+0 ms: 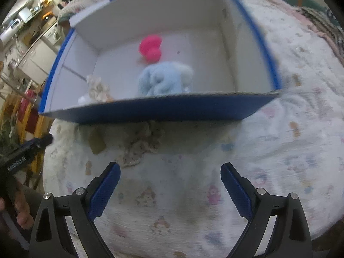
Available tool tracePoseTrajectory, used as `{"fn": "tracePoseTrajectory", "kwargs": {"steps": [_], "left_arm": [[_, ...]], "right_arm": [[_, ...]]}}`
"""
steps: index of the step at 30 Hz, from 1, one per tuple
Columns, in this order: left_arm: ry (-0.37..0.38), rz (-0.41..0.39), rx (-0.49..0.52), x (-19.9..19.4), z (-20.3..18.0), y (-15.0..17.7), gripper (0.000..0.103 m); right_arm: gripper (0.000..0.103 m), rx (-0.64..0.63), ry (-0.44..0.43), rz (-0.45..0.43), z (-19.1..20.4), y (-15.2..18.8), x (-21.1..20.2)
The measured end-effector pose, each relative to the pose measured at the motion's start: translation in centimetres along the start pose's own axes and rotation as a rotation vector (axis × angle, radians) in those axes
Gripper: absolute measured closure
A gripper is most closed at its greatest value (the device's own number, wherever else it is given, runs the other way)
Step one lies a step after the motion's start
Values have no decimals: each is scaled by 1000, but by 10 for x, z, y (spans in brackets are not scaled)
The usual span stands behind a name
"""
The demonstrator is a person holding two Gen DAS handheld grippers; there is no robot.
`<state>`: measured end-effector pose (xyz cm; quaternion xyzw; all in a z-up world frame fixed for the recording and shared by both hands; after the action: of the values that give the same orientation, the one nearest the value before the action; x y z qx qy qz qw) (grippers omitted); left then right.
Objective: Organize soft objects
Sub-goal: 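Withdraw both tools from the box toward the lace scrunchie beside it, then grasp the lace scrunchie with the right tool while the left tool grasps the beige cloth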
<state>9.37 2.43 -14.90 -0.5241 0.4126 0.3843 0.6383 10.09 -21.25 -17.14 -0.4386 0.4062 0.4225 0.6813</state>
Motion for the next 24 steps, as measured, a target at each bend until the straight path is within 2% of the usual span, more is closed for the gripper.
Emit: {"fn": "tracePoseTrajectory", "kwargs": {"steps": [3, 9, 17, 19, 21, 23, 24], "left_arm": [[-27, 20, 19, 7, -6, 2, 32], [-20, 26, 18, 12, -8, -1, 31], [-15, 53, -14, 20, -2, -4, 31], [-21, 59, -16, 23, -1, -5, 31], [-20, 68, -22, 26, -1, -5, 31], [-13, 75, -23, 29, -2, -5, 31], [-10, 78, -21, 31, -4, -5, 31]], "right_arm": [[2, -28, 7, 26, 11, 0, 17], [2, -121, 54, 67, 38, 1, 50], [2, -105, 39, 86, 49, -1, 71], [8, -98, 28, 92, 51, -1, 73], [19, -110, 29, 107, 52, 1, 76], [24, -115, 36, 118, 52, 3, 79], [32, -121, 44, 116, 52, 4, 79]]}}
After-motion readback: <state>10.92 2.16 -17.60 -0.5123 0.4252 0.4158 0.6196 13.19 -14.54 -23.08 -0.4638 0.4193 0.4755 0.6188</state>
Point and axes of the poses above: each gripper's, at about its wrist camera, not at the fingertips, and x roughly the way its jaws point, z to its left, y to its underside, the point moved 5 cm from there along x, roughly the way its jaws point, and after that the axes turned 14 degrees about x, right-handed, at the moved point
